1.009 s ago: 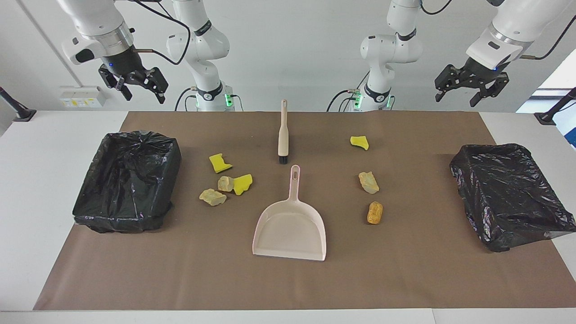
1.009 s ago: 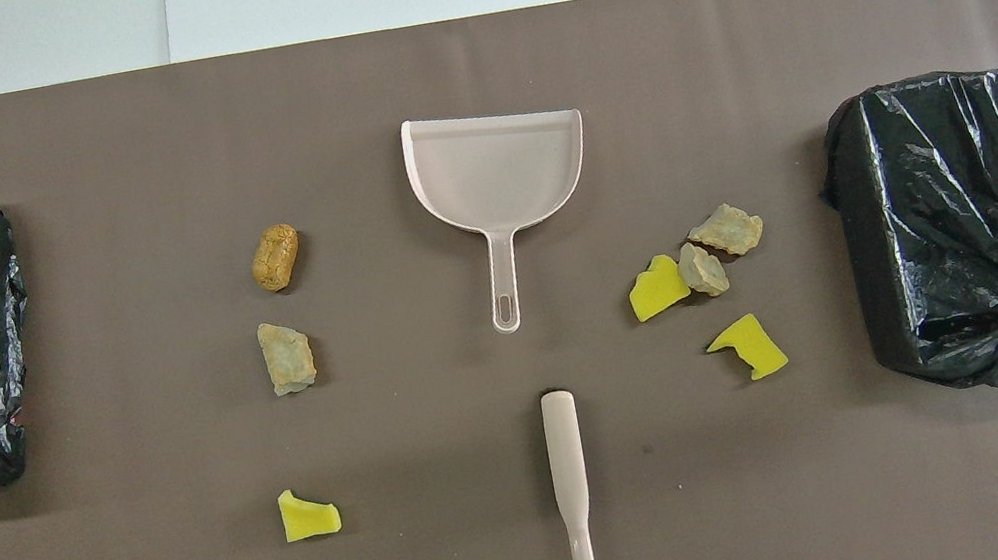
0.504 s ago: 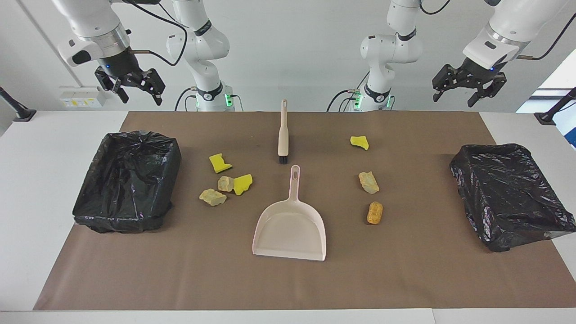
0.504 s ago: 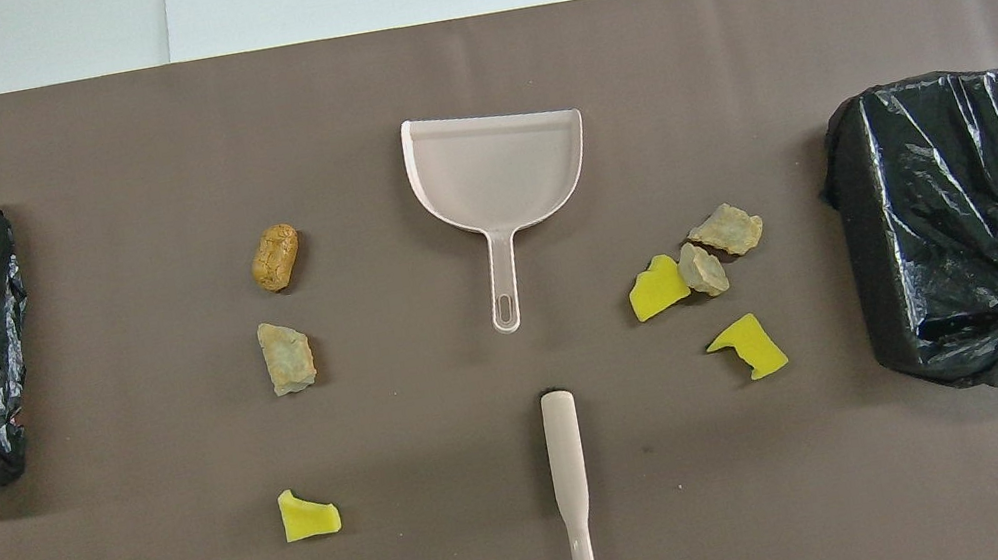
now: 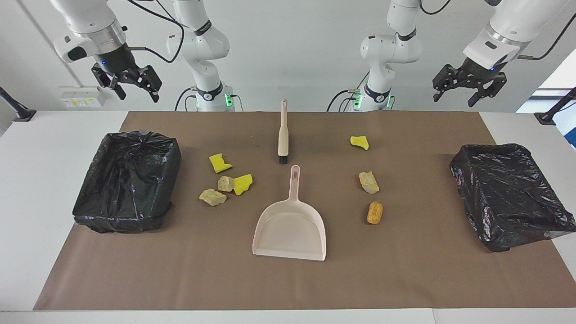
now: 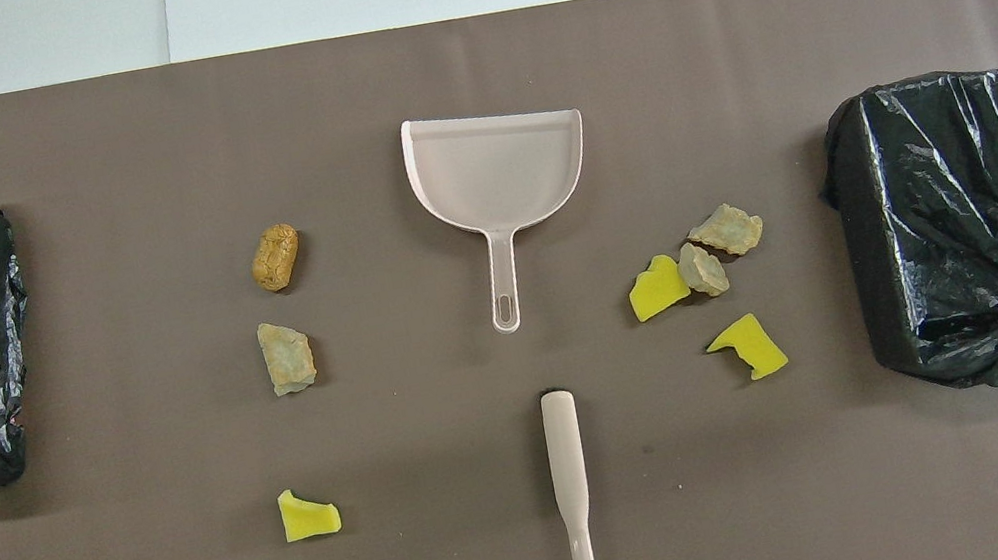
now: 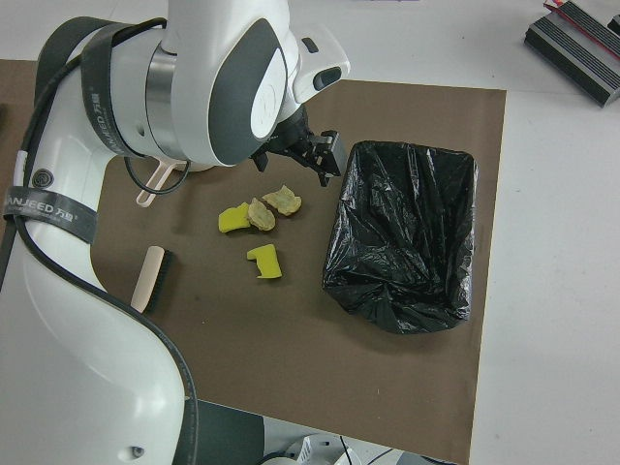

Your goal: Sweep and dump trash in bin

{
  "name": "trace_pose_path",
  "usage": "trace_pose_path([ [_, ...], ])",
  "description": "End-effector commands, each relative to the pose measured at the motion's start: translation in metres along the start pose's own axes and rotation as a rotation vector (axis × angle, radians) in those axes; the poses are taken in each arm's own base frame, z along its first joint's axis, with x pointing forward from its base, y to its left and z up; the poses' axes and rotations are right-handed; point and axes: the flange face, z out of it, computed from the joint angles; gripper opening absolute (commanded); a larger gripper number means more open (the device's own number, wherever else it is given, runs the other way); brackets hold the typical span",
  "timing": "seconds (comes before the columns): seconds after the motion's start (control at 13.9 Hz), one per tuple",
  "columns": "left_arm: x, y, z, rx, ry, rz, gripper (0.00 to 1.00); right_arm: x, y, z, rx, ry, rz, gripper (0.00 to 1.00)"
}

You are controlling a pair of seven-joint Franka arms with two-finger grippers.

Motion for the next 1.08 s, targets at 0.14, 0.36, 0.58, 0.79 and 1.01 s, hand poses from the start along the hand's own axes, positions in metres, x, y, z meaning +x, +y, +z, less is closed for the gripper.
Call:
trace_pose_path([
  [0.14,-0.003,0.000,-0.003,0.014,0.004,0.000,1.00,-0.015,0.009,0.010,0.007,-0.024,-0.018,1.00],
  [0.36,-0.003,0.004,-0.003,0.013,-0.005,-0.004,1.00,-0.017,0.019,0.014,0.009,-0.031,0.001,1.00],
  [0.58,-0.001,0.014,-0.002,0.014,0.002,-0.019,1.00,-0.015,0.018,0.018,0.009,-0.031,0.001,1.00],
  [0.79,-0.001,0.030,0.003,0.017,-0.005,-0.009,1.00,-0.015,0.019,0.018,0.009,-0.030,-0.002,1.00],
  [1.01,-0.001,0.039,0.005,0.019,0.000,0.004,1.00,-0.014,0.019,0.018,0.009,-0.025,-0.002,1.00],
])
